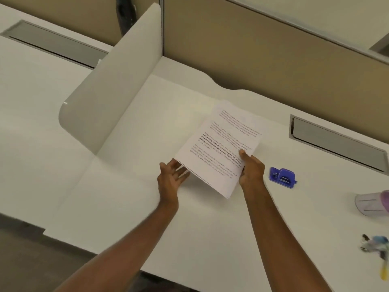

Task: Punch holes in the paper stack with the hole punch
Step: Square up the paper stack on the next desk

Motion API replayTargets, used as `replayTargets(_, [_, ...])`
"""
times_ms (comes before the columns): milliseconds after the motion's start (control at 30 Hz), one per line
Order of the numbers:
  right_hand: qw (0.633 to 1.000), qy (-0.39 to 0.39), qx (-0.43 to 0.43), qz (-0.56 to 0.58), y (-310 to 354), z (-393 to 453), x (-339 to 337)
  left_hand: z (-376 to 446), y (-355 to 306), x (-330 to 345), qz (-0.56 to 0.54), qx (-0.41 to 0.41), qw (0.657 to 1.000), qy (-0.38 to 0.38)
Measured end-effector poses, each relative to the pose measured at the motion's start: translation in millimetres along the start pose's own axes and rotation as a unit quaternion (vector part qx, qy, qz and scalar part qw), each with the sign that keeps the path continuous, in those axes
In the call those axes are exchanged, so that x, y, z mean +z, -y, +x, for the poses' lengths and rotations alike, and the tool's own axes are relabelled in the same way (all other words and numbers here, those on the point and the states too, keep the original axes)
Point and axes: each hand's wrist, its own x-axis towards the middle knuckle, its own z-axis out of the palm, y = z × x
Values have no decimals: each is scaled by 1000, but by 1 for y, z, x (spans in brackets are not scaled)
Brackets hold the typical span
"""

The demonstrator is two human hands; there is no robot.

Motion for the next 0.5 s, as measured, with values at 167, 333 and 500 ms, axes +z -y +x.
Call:
replayTargets(167, [996, -48, -26, 71, 3, -11, -14, -37, 20, 45, -39, -69, 995, 52])
replayTargets(333, [992, -68, -38, 100, -2, -21, -30, -48, 33, 71, 13, -43, 998, 47])
replayTargets(500, [985, -93, -45, 135, -6, -30, -50, -45, 44, 79, 88, -4, 996, 14])
